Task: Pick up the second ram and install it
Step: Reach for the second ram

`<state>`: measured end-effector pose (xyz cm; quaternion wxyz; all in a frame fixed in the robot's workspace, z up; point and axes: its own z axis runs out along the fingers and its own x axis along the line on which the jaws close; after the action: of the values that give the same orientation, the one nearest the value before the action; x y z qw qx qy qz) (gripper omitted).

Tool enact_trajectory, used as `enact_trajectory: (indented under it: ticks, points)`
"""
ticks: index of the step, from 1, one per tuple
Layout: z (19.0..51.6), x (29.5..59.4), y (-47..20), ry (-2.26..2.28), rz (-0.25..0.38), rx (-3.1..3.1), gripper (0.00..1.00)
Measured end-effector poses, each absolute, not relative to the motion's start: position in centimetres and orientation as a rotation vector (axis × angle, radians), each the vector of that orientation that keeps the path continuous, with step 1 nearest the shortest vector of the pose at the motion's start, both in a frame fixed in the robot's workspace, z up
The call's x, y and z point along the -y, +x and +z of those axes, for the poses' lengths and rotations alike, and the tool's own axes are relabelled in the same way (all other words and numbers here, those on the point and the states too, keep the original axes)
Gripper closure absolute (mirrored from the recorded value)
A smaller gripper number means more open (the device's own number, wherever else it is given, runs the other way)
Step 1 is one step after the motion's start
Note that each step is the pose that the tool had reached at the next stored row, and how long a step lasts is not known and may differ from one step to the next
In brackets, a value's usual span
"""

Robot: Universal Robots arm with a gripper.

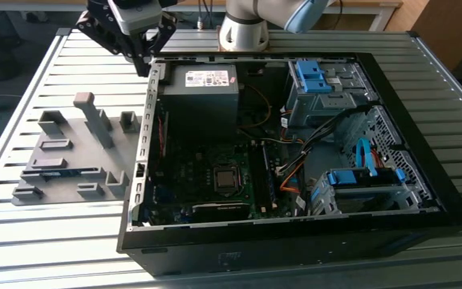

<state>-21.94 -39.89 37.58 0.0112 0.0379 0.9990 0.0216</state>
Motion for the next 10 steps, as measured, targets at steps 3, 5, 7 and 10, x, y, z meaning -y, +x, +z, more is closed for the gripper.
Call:
enact_trajectory:
  ticks: [3,5,7,10]
  points:
    - [37.53,39.89,-22.08,0.118,0.067,-3.116,0.89]
    - [37.50,39.89,-22.15,0.118,0.067,-3.117,0.89]
    - [37.47,39.89,-22.24,0.118,0.068,-3.117,0.89]
    - [37.44,39.90,-22.38,0.118,0.067,-3.117,0.89]
